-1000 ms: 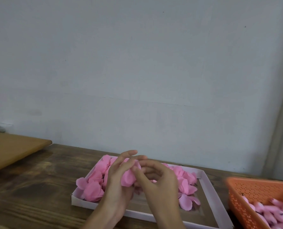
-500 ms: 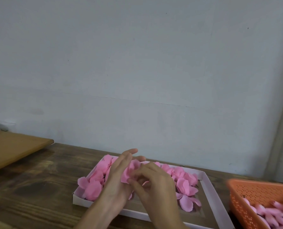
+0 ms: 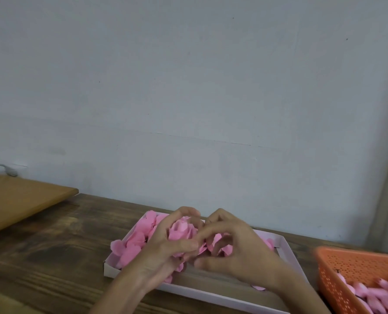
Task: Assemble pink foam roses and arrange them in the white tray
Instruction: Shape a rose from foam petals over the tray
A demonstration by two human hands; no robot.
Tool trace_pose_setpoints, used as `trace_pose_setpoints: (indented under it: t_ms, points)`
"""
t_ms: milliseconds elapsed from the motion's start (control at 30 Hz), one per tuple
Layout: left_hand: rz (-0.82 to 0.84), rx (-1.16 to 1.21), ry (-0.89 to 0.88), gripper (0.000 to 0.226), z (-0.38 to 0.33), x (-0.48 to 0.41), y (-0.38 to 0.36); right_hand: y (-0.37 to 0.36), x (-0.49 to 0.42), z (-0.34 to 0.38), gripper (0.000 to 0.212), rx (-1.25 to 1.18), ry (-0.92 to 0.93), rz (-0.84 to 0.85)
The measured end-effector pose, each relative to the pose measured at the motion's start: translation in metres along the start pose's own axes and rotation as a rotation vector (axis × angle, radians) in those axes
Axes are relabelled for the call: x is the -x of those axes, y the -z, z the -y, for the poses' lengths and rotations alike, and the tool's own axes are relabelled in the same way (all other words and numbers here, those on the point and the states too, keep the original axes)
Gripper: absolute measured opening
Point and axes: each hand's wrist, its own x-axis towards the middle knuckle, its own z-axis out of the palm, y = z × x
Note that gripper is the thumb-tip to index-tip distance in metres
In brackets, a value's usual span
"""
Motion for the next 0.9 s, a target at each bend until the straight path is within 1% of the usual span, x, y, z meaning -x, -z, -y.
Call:
trace_pose_setpoints:
  t_ms: [67, 133, 233, 300, 367, 500, 700, 900]
  points:
    - [0.002, -0.08, -0.009, 0.068, 0.0, 0.0, -0.001, 0.007, 0.002, 0.0, 0.024, -0.056, 0.018, -0.096]
    - [-0.006, -0.21, -0.006, 0.073, 0.003, 0.0, -0.001, 0.011, 0.004, -0.001, 0.031, 0.017, 0.084, -0.176]
    - [-0.078, -0.383, 0.008, 0.072, 0.006, -0.001, 0.0, 0.006, 0.002, -0.004, 0.035, 0.207, 0.114, -0.121]
    - [-0.05, -0.449, -0.008, 0.065, 0.007, -0.001, -0.002, 0.004, 0.001, -0.007, 0.034, 0.282, 0.119, -0.112]
    - [-0.042, -0.481, -0.016, 0.061, 0.006, -0.001, -0.004, 0.004, 0.001, -0.009, 0.033, 0.329, 0.123, -0.111]
    - [-0.003, -0.536, -0.064, 0.055, 0.003, 0.0, -0.006, 0.005, 0.001, -0.013, 0.033, 0.347, 0.121, -0.098]
    - [-0.019, -0.649, -0.148, 0.052, 0.002, -0.002, -0.007, 0.005, 0.0, -0.016, 0.035, 0.362, 0.136, -0.109]
    - [0.011, -0.652, -0.157, 0.046, 0.0, -0.002, -0.006, 0.003, -0.001, -0.017, 0.031, 0.367, 0.143, -0.101]
